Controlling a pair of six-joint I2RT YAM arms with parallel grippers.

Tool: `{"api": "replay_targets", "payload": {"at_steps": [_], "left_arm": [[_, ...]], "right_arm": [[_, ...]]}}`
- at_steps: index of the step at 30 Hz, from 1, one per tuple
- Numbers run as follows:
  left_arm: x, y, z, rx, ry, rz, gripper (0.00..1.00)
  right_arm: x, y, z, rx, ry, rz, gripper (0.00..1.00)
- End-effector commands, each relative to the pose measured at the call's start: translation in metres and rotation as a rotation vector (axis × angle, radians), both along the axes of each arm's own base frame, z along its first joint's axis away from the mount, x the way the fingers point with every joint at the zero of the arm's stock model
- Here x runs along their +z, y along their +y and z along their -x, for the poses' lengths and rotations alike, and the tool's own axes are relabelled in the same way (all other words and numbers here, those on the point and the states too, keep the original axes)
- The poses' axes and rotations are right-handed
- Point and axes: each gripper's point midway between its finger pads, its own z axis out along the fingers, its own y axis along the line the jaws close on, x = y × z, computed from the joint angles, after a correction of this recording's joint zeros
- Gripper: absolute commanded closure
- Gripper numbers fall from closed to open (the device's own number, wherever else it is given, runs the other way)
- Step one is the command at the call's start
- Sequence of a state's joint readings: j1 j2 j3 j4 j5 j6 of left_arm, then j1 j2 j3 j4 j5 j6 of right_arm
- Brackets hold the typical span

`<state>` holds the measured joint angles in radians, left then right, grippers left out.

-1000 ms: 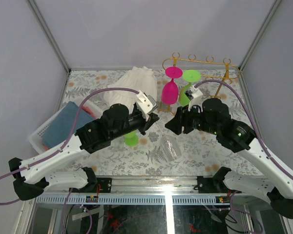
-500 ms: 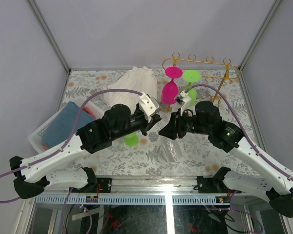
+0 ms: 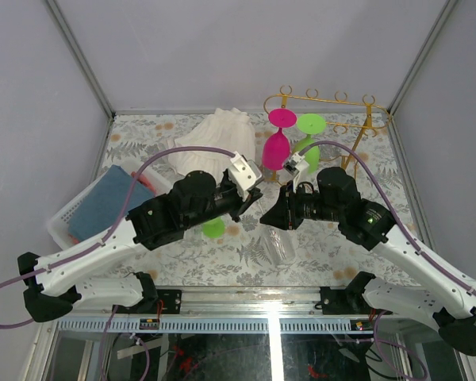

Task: Place the wine glass upside down on the wine glass rack
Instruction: Turn the wine glass upside down at the wine rack.

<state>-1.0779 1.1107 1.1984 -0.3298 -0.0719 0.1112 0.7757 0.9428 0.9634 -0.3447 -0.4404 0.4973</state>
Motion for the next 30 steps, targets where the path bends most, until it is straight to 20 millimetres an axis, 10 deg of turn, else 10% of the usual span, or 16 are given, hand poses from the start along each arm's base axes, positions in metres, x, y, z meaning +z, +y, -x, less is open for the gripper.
{"api": "replay_targets", "payload": {"at_steps": [1, 9, 19, 30], "left_arm": [[0.035, -0.002, -0.005, 0.021, -0.066, 0.078, 1.00], [0.035, 0.000, -0.008, 0.050, -0.060, 0.081, 0.98], [0.051, -0.008, -0.014, 0.067, -0.055, 0.128, 0.49], [0.067, -0.001, -0.061, 0.170, 0.096, 0.253, 0.38]], "right_arm": [[0.012, 0.005, 0.001, 0.039, -0.038, -0.042, 0.85], [0.017, 0.000, -0.004, 0.005, -0.090, -0.055, 1.00], [0.025, -0.026, -0.025, -0.137, -0.280, -0.018, 1.00], [0.003, -0.068, -0.054, -0.344, -0.495, 0.078, 1.00]]}}
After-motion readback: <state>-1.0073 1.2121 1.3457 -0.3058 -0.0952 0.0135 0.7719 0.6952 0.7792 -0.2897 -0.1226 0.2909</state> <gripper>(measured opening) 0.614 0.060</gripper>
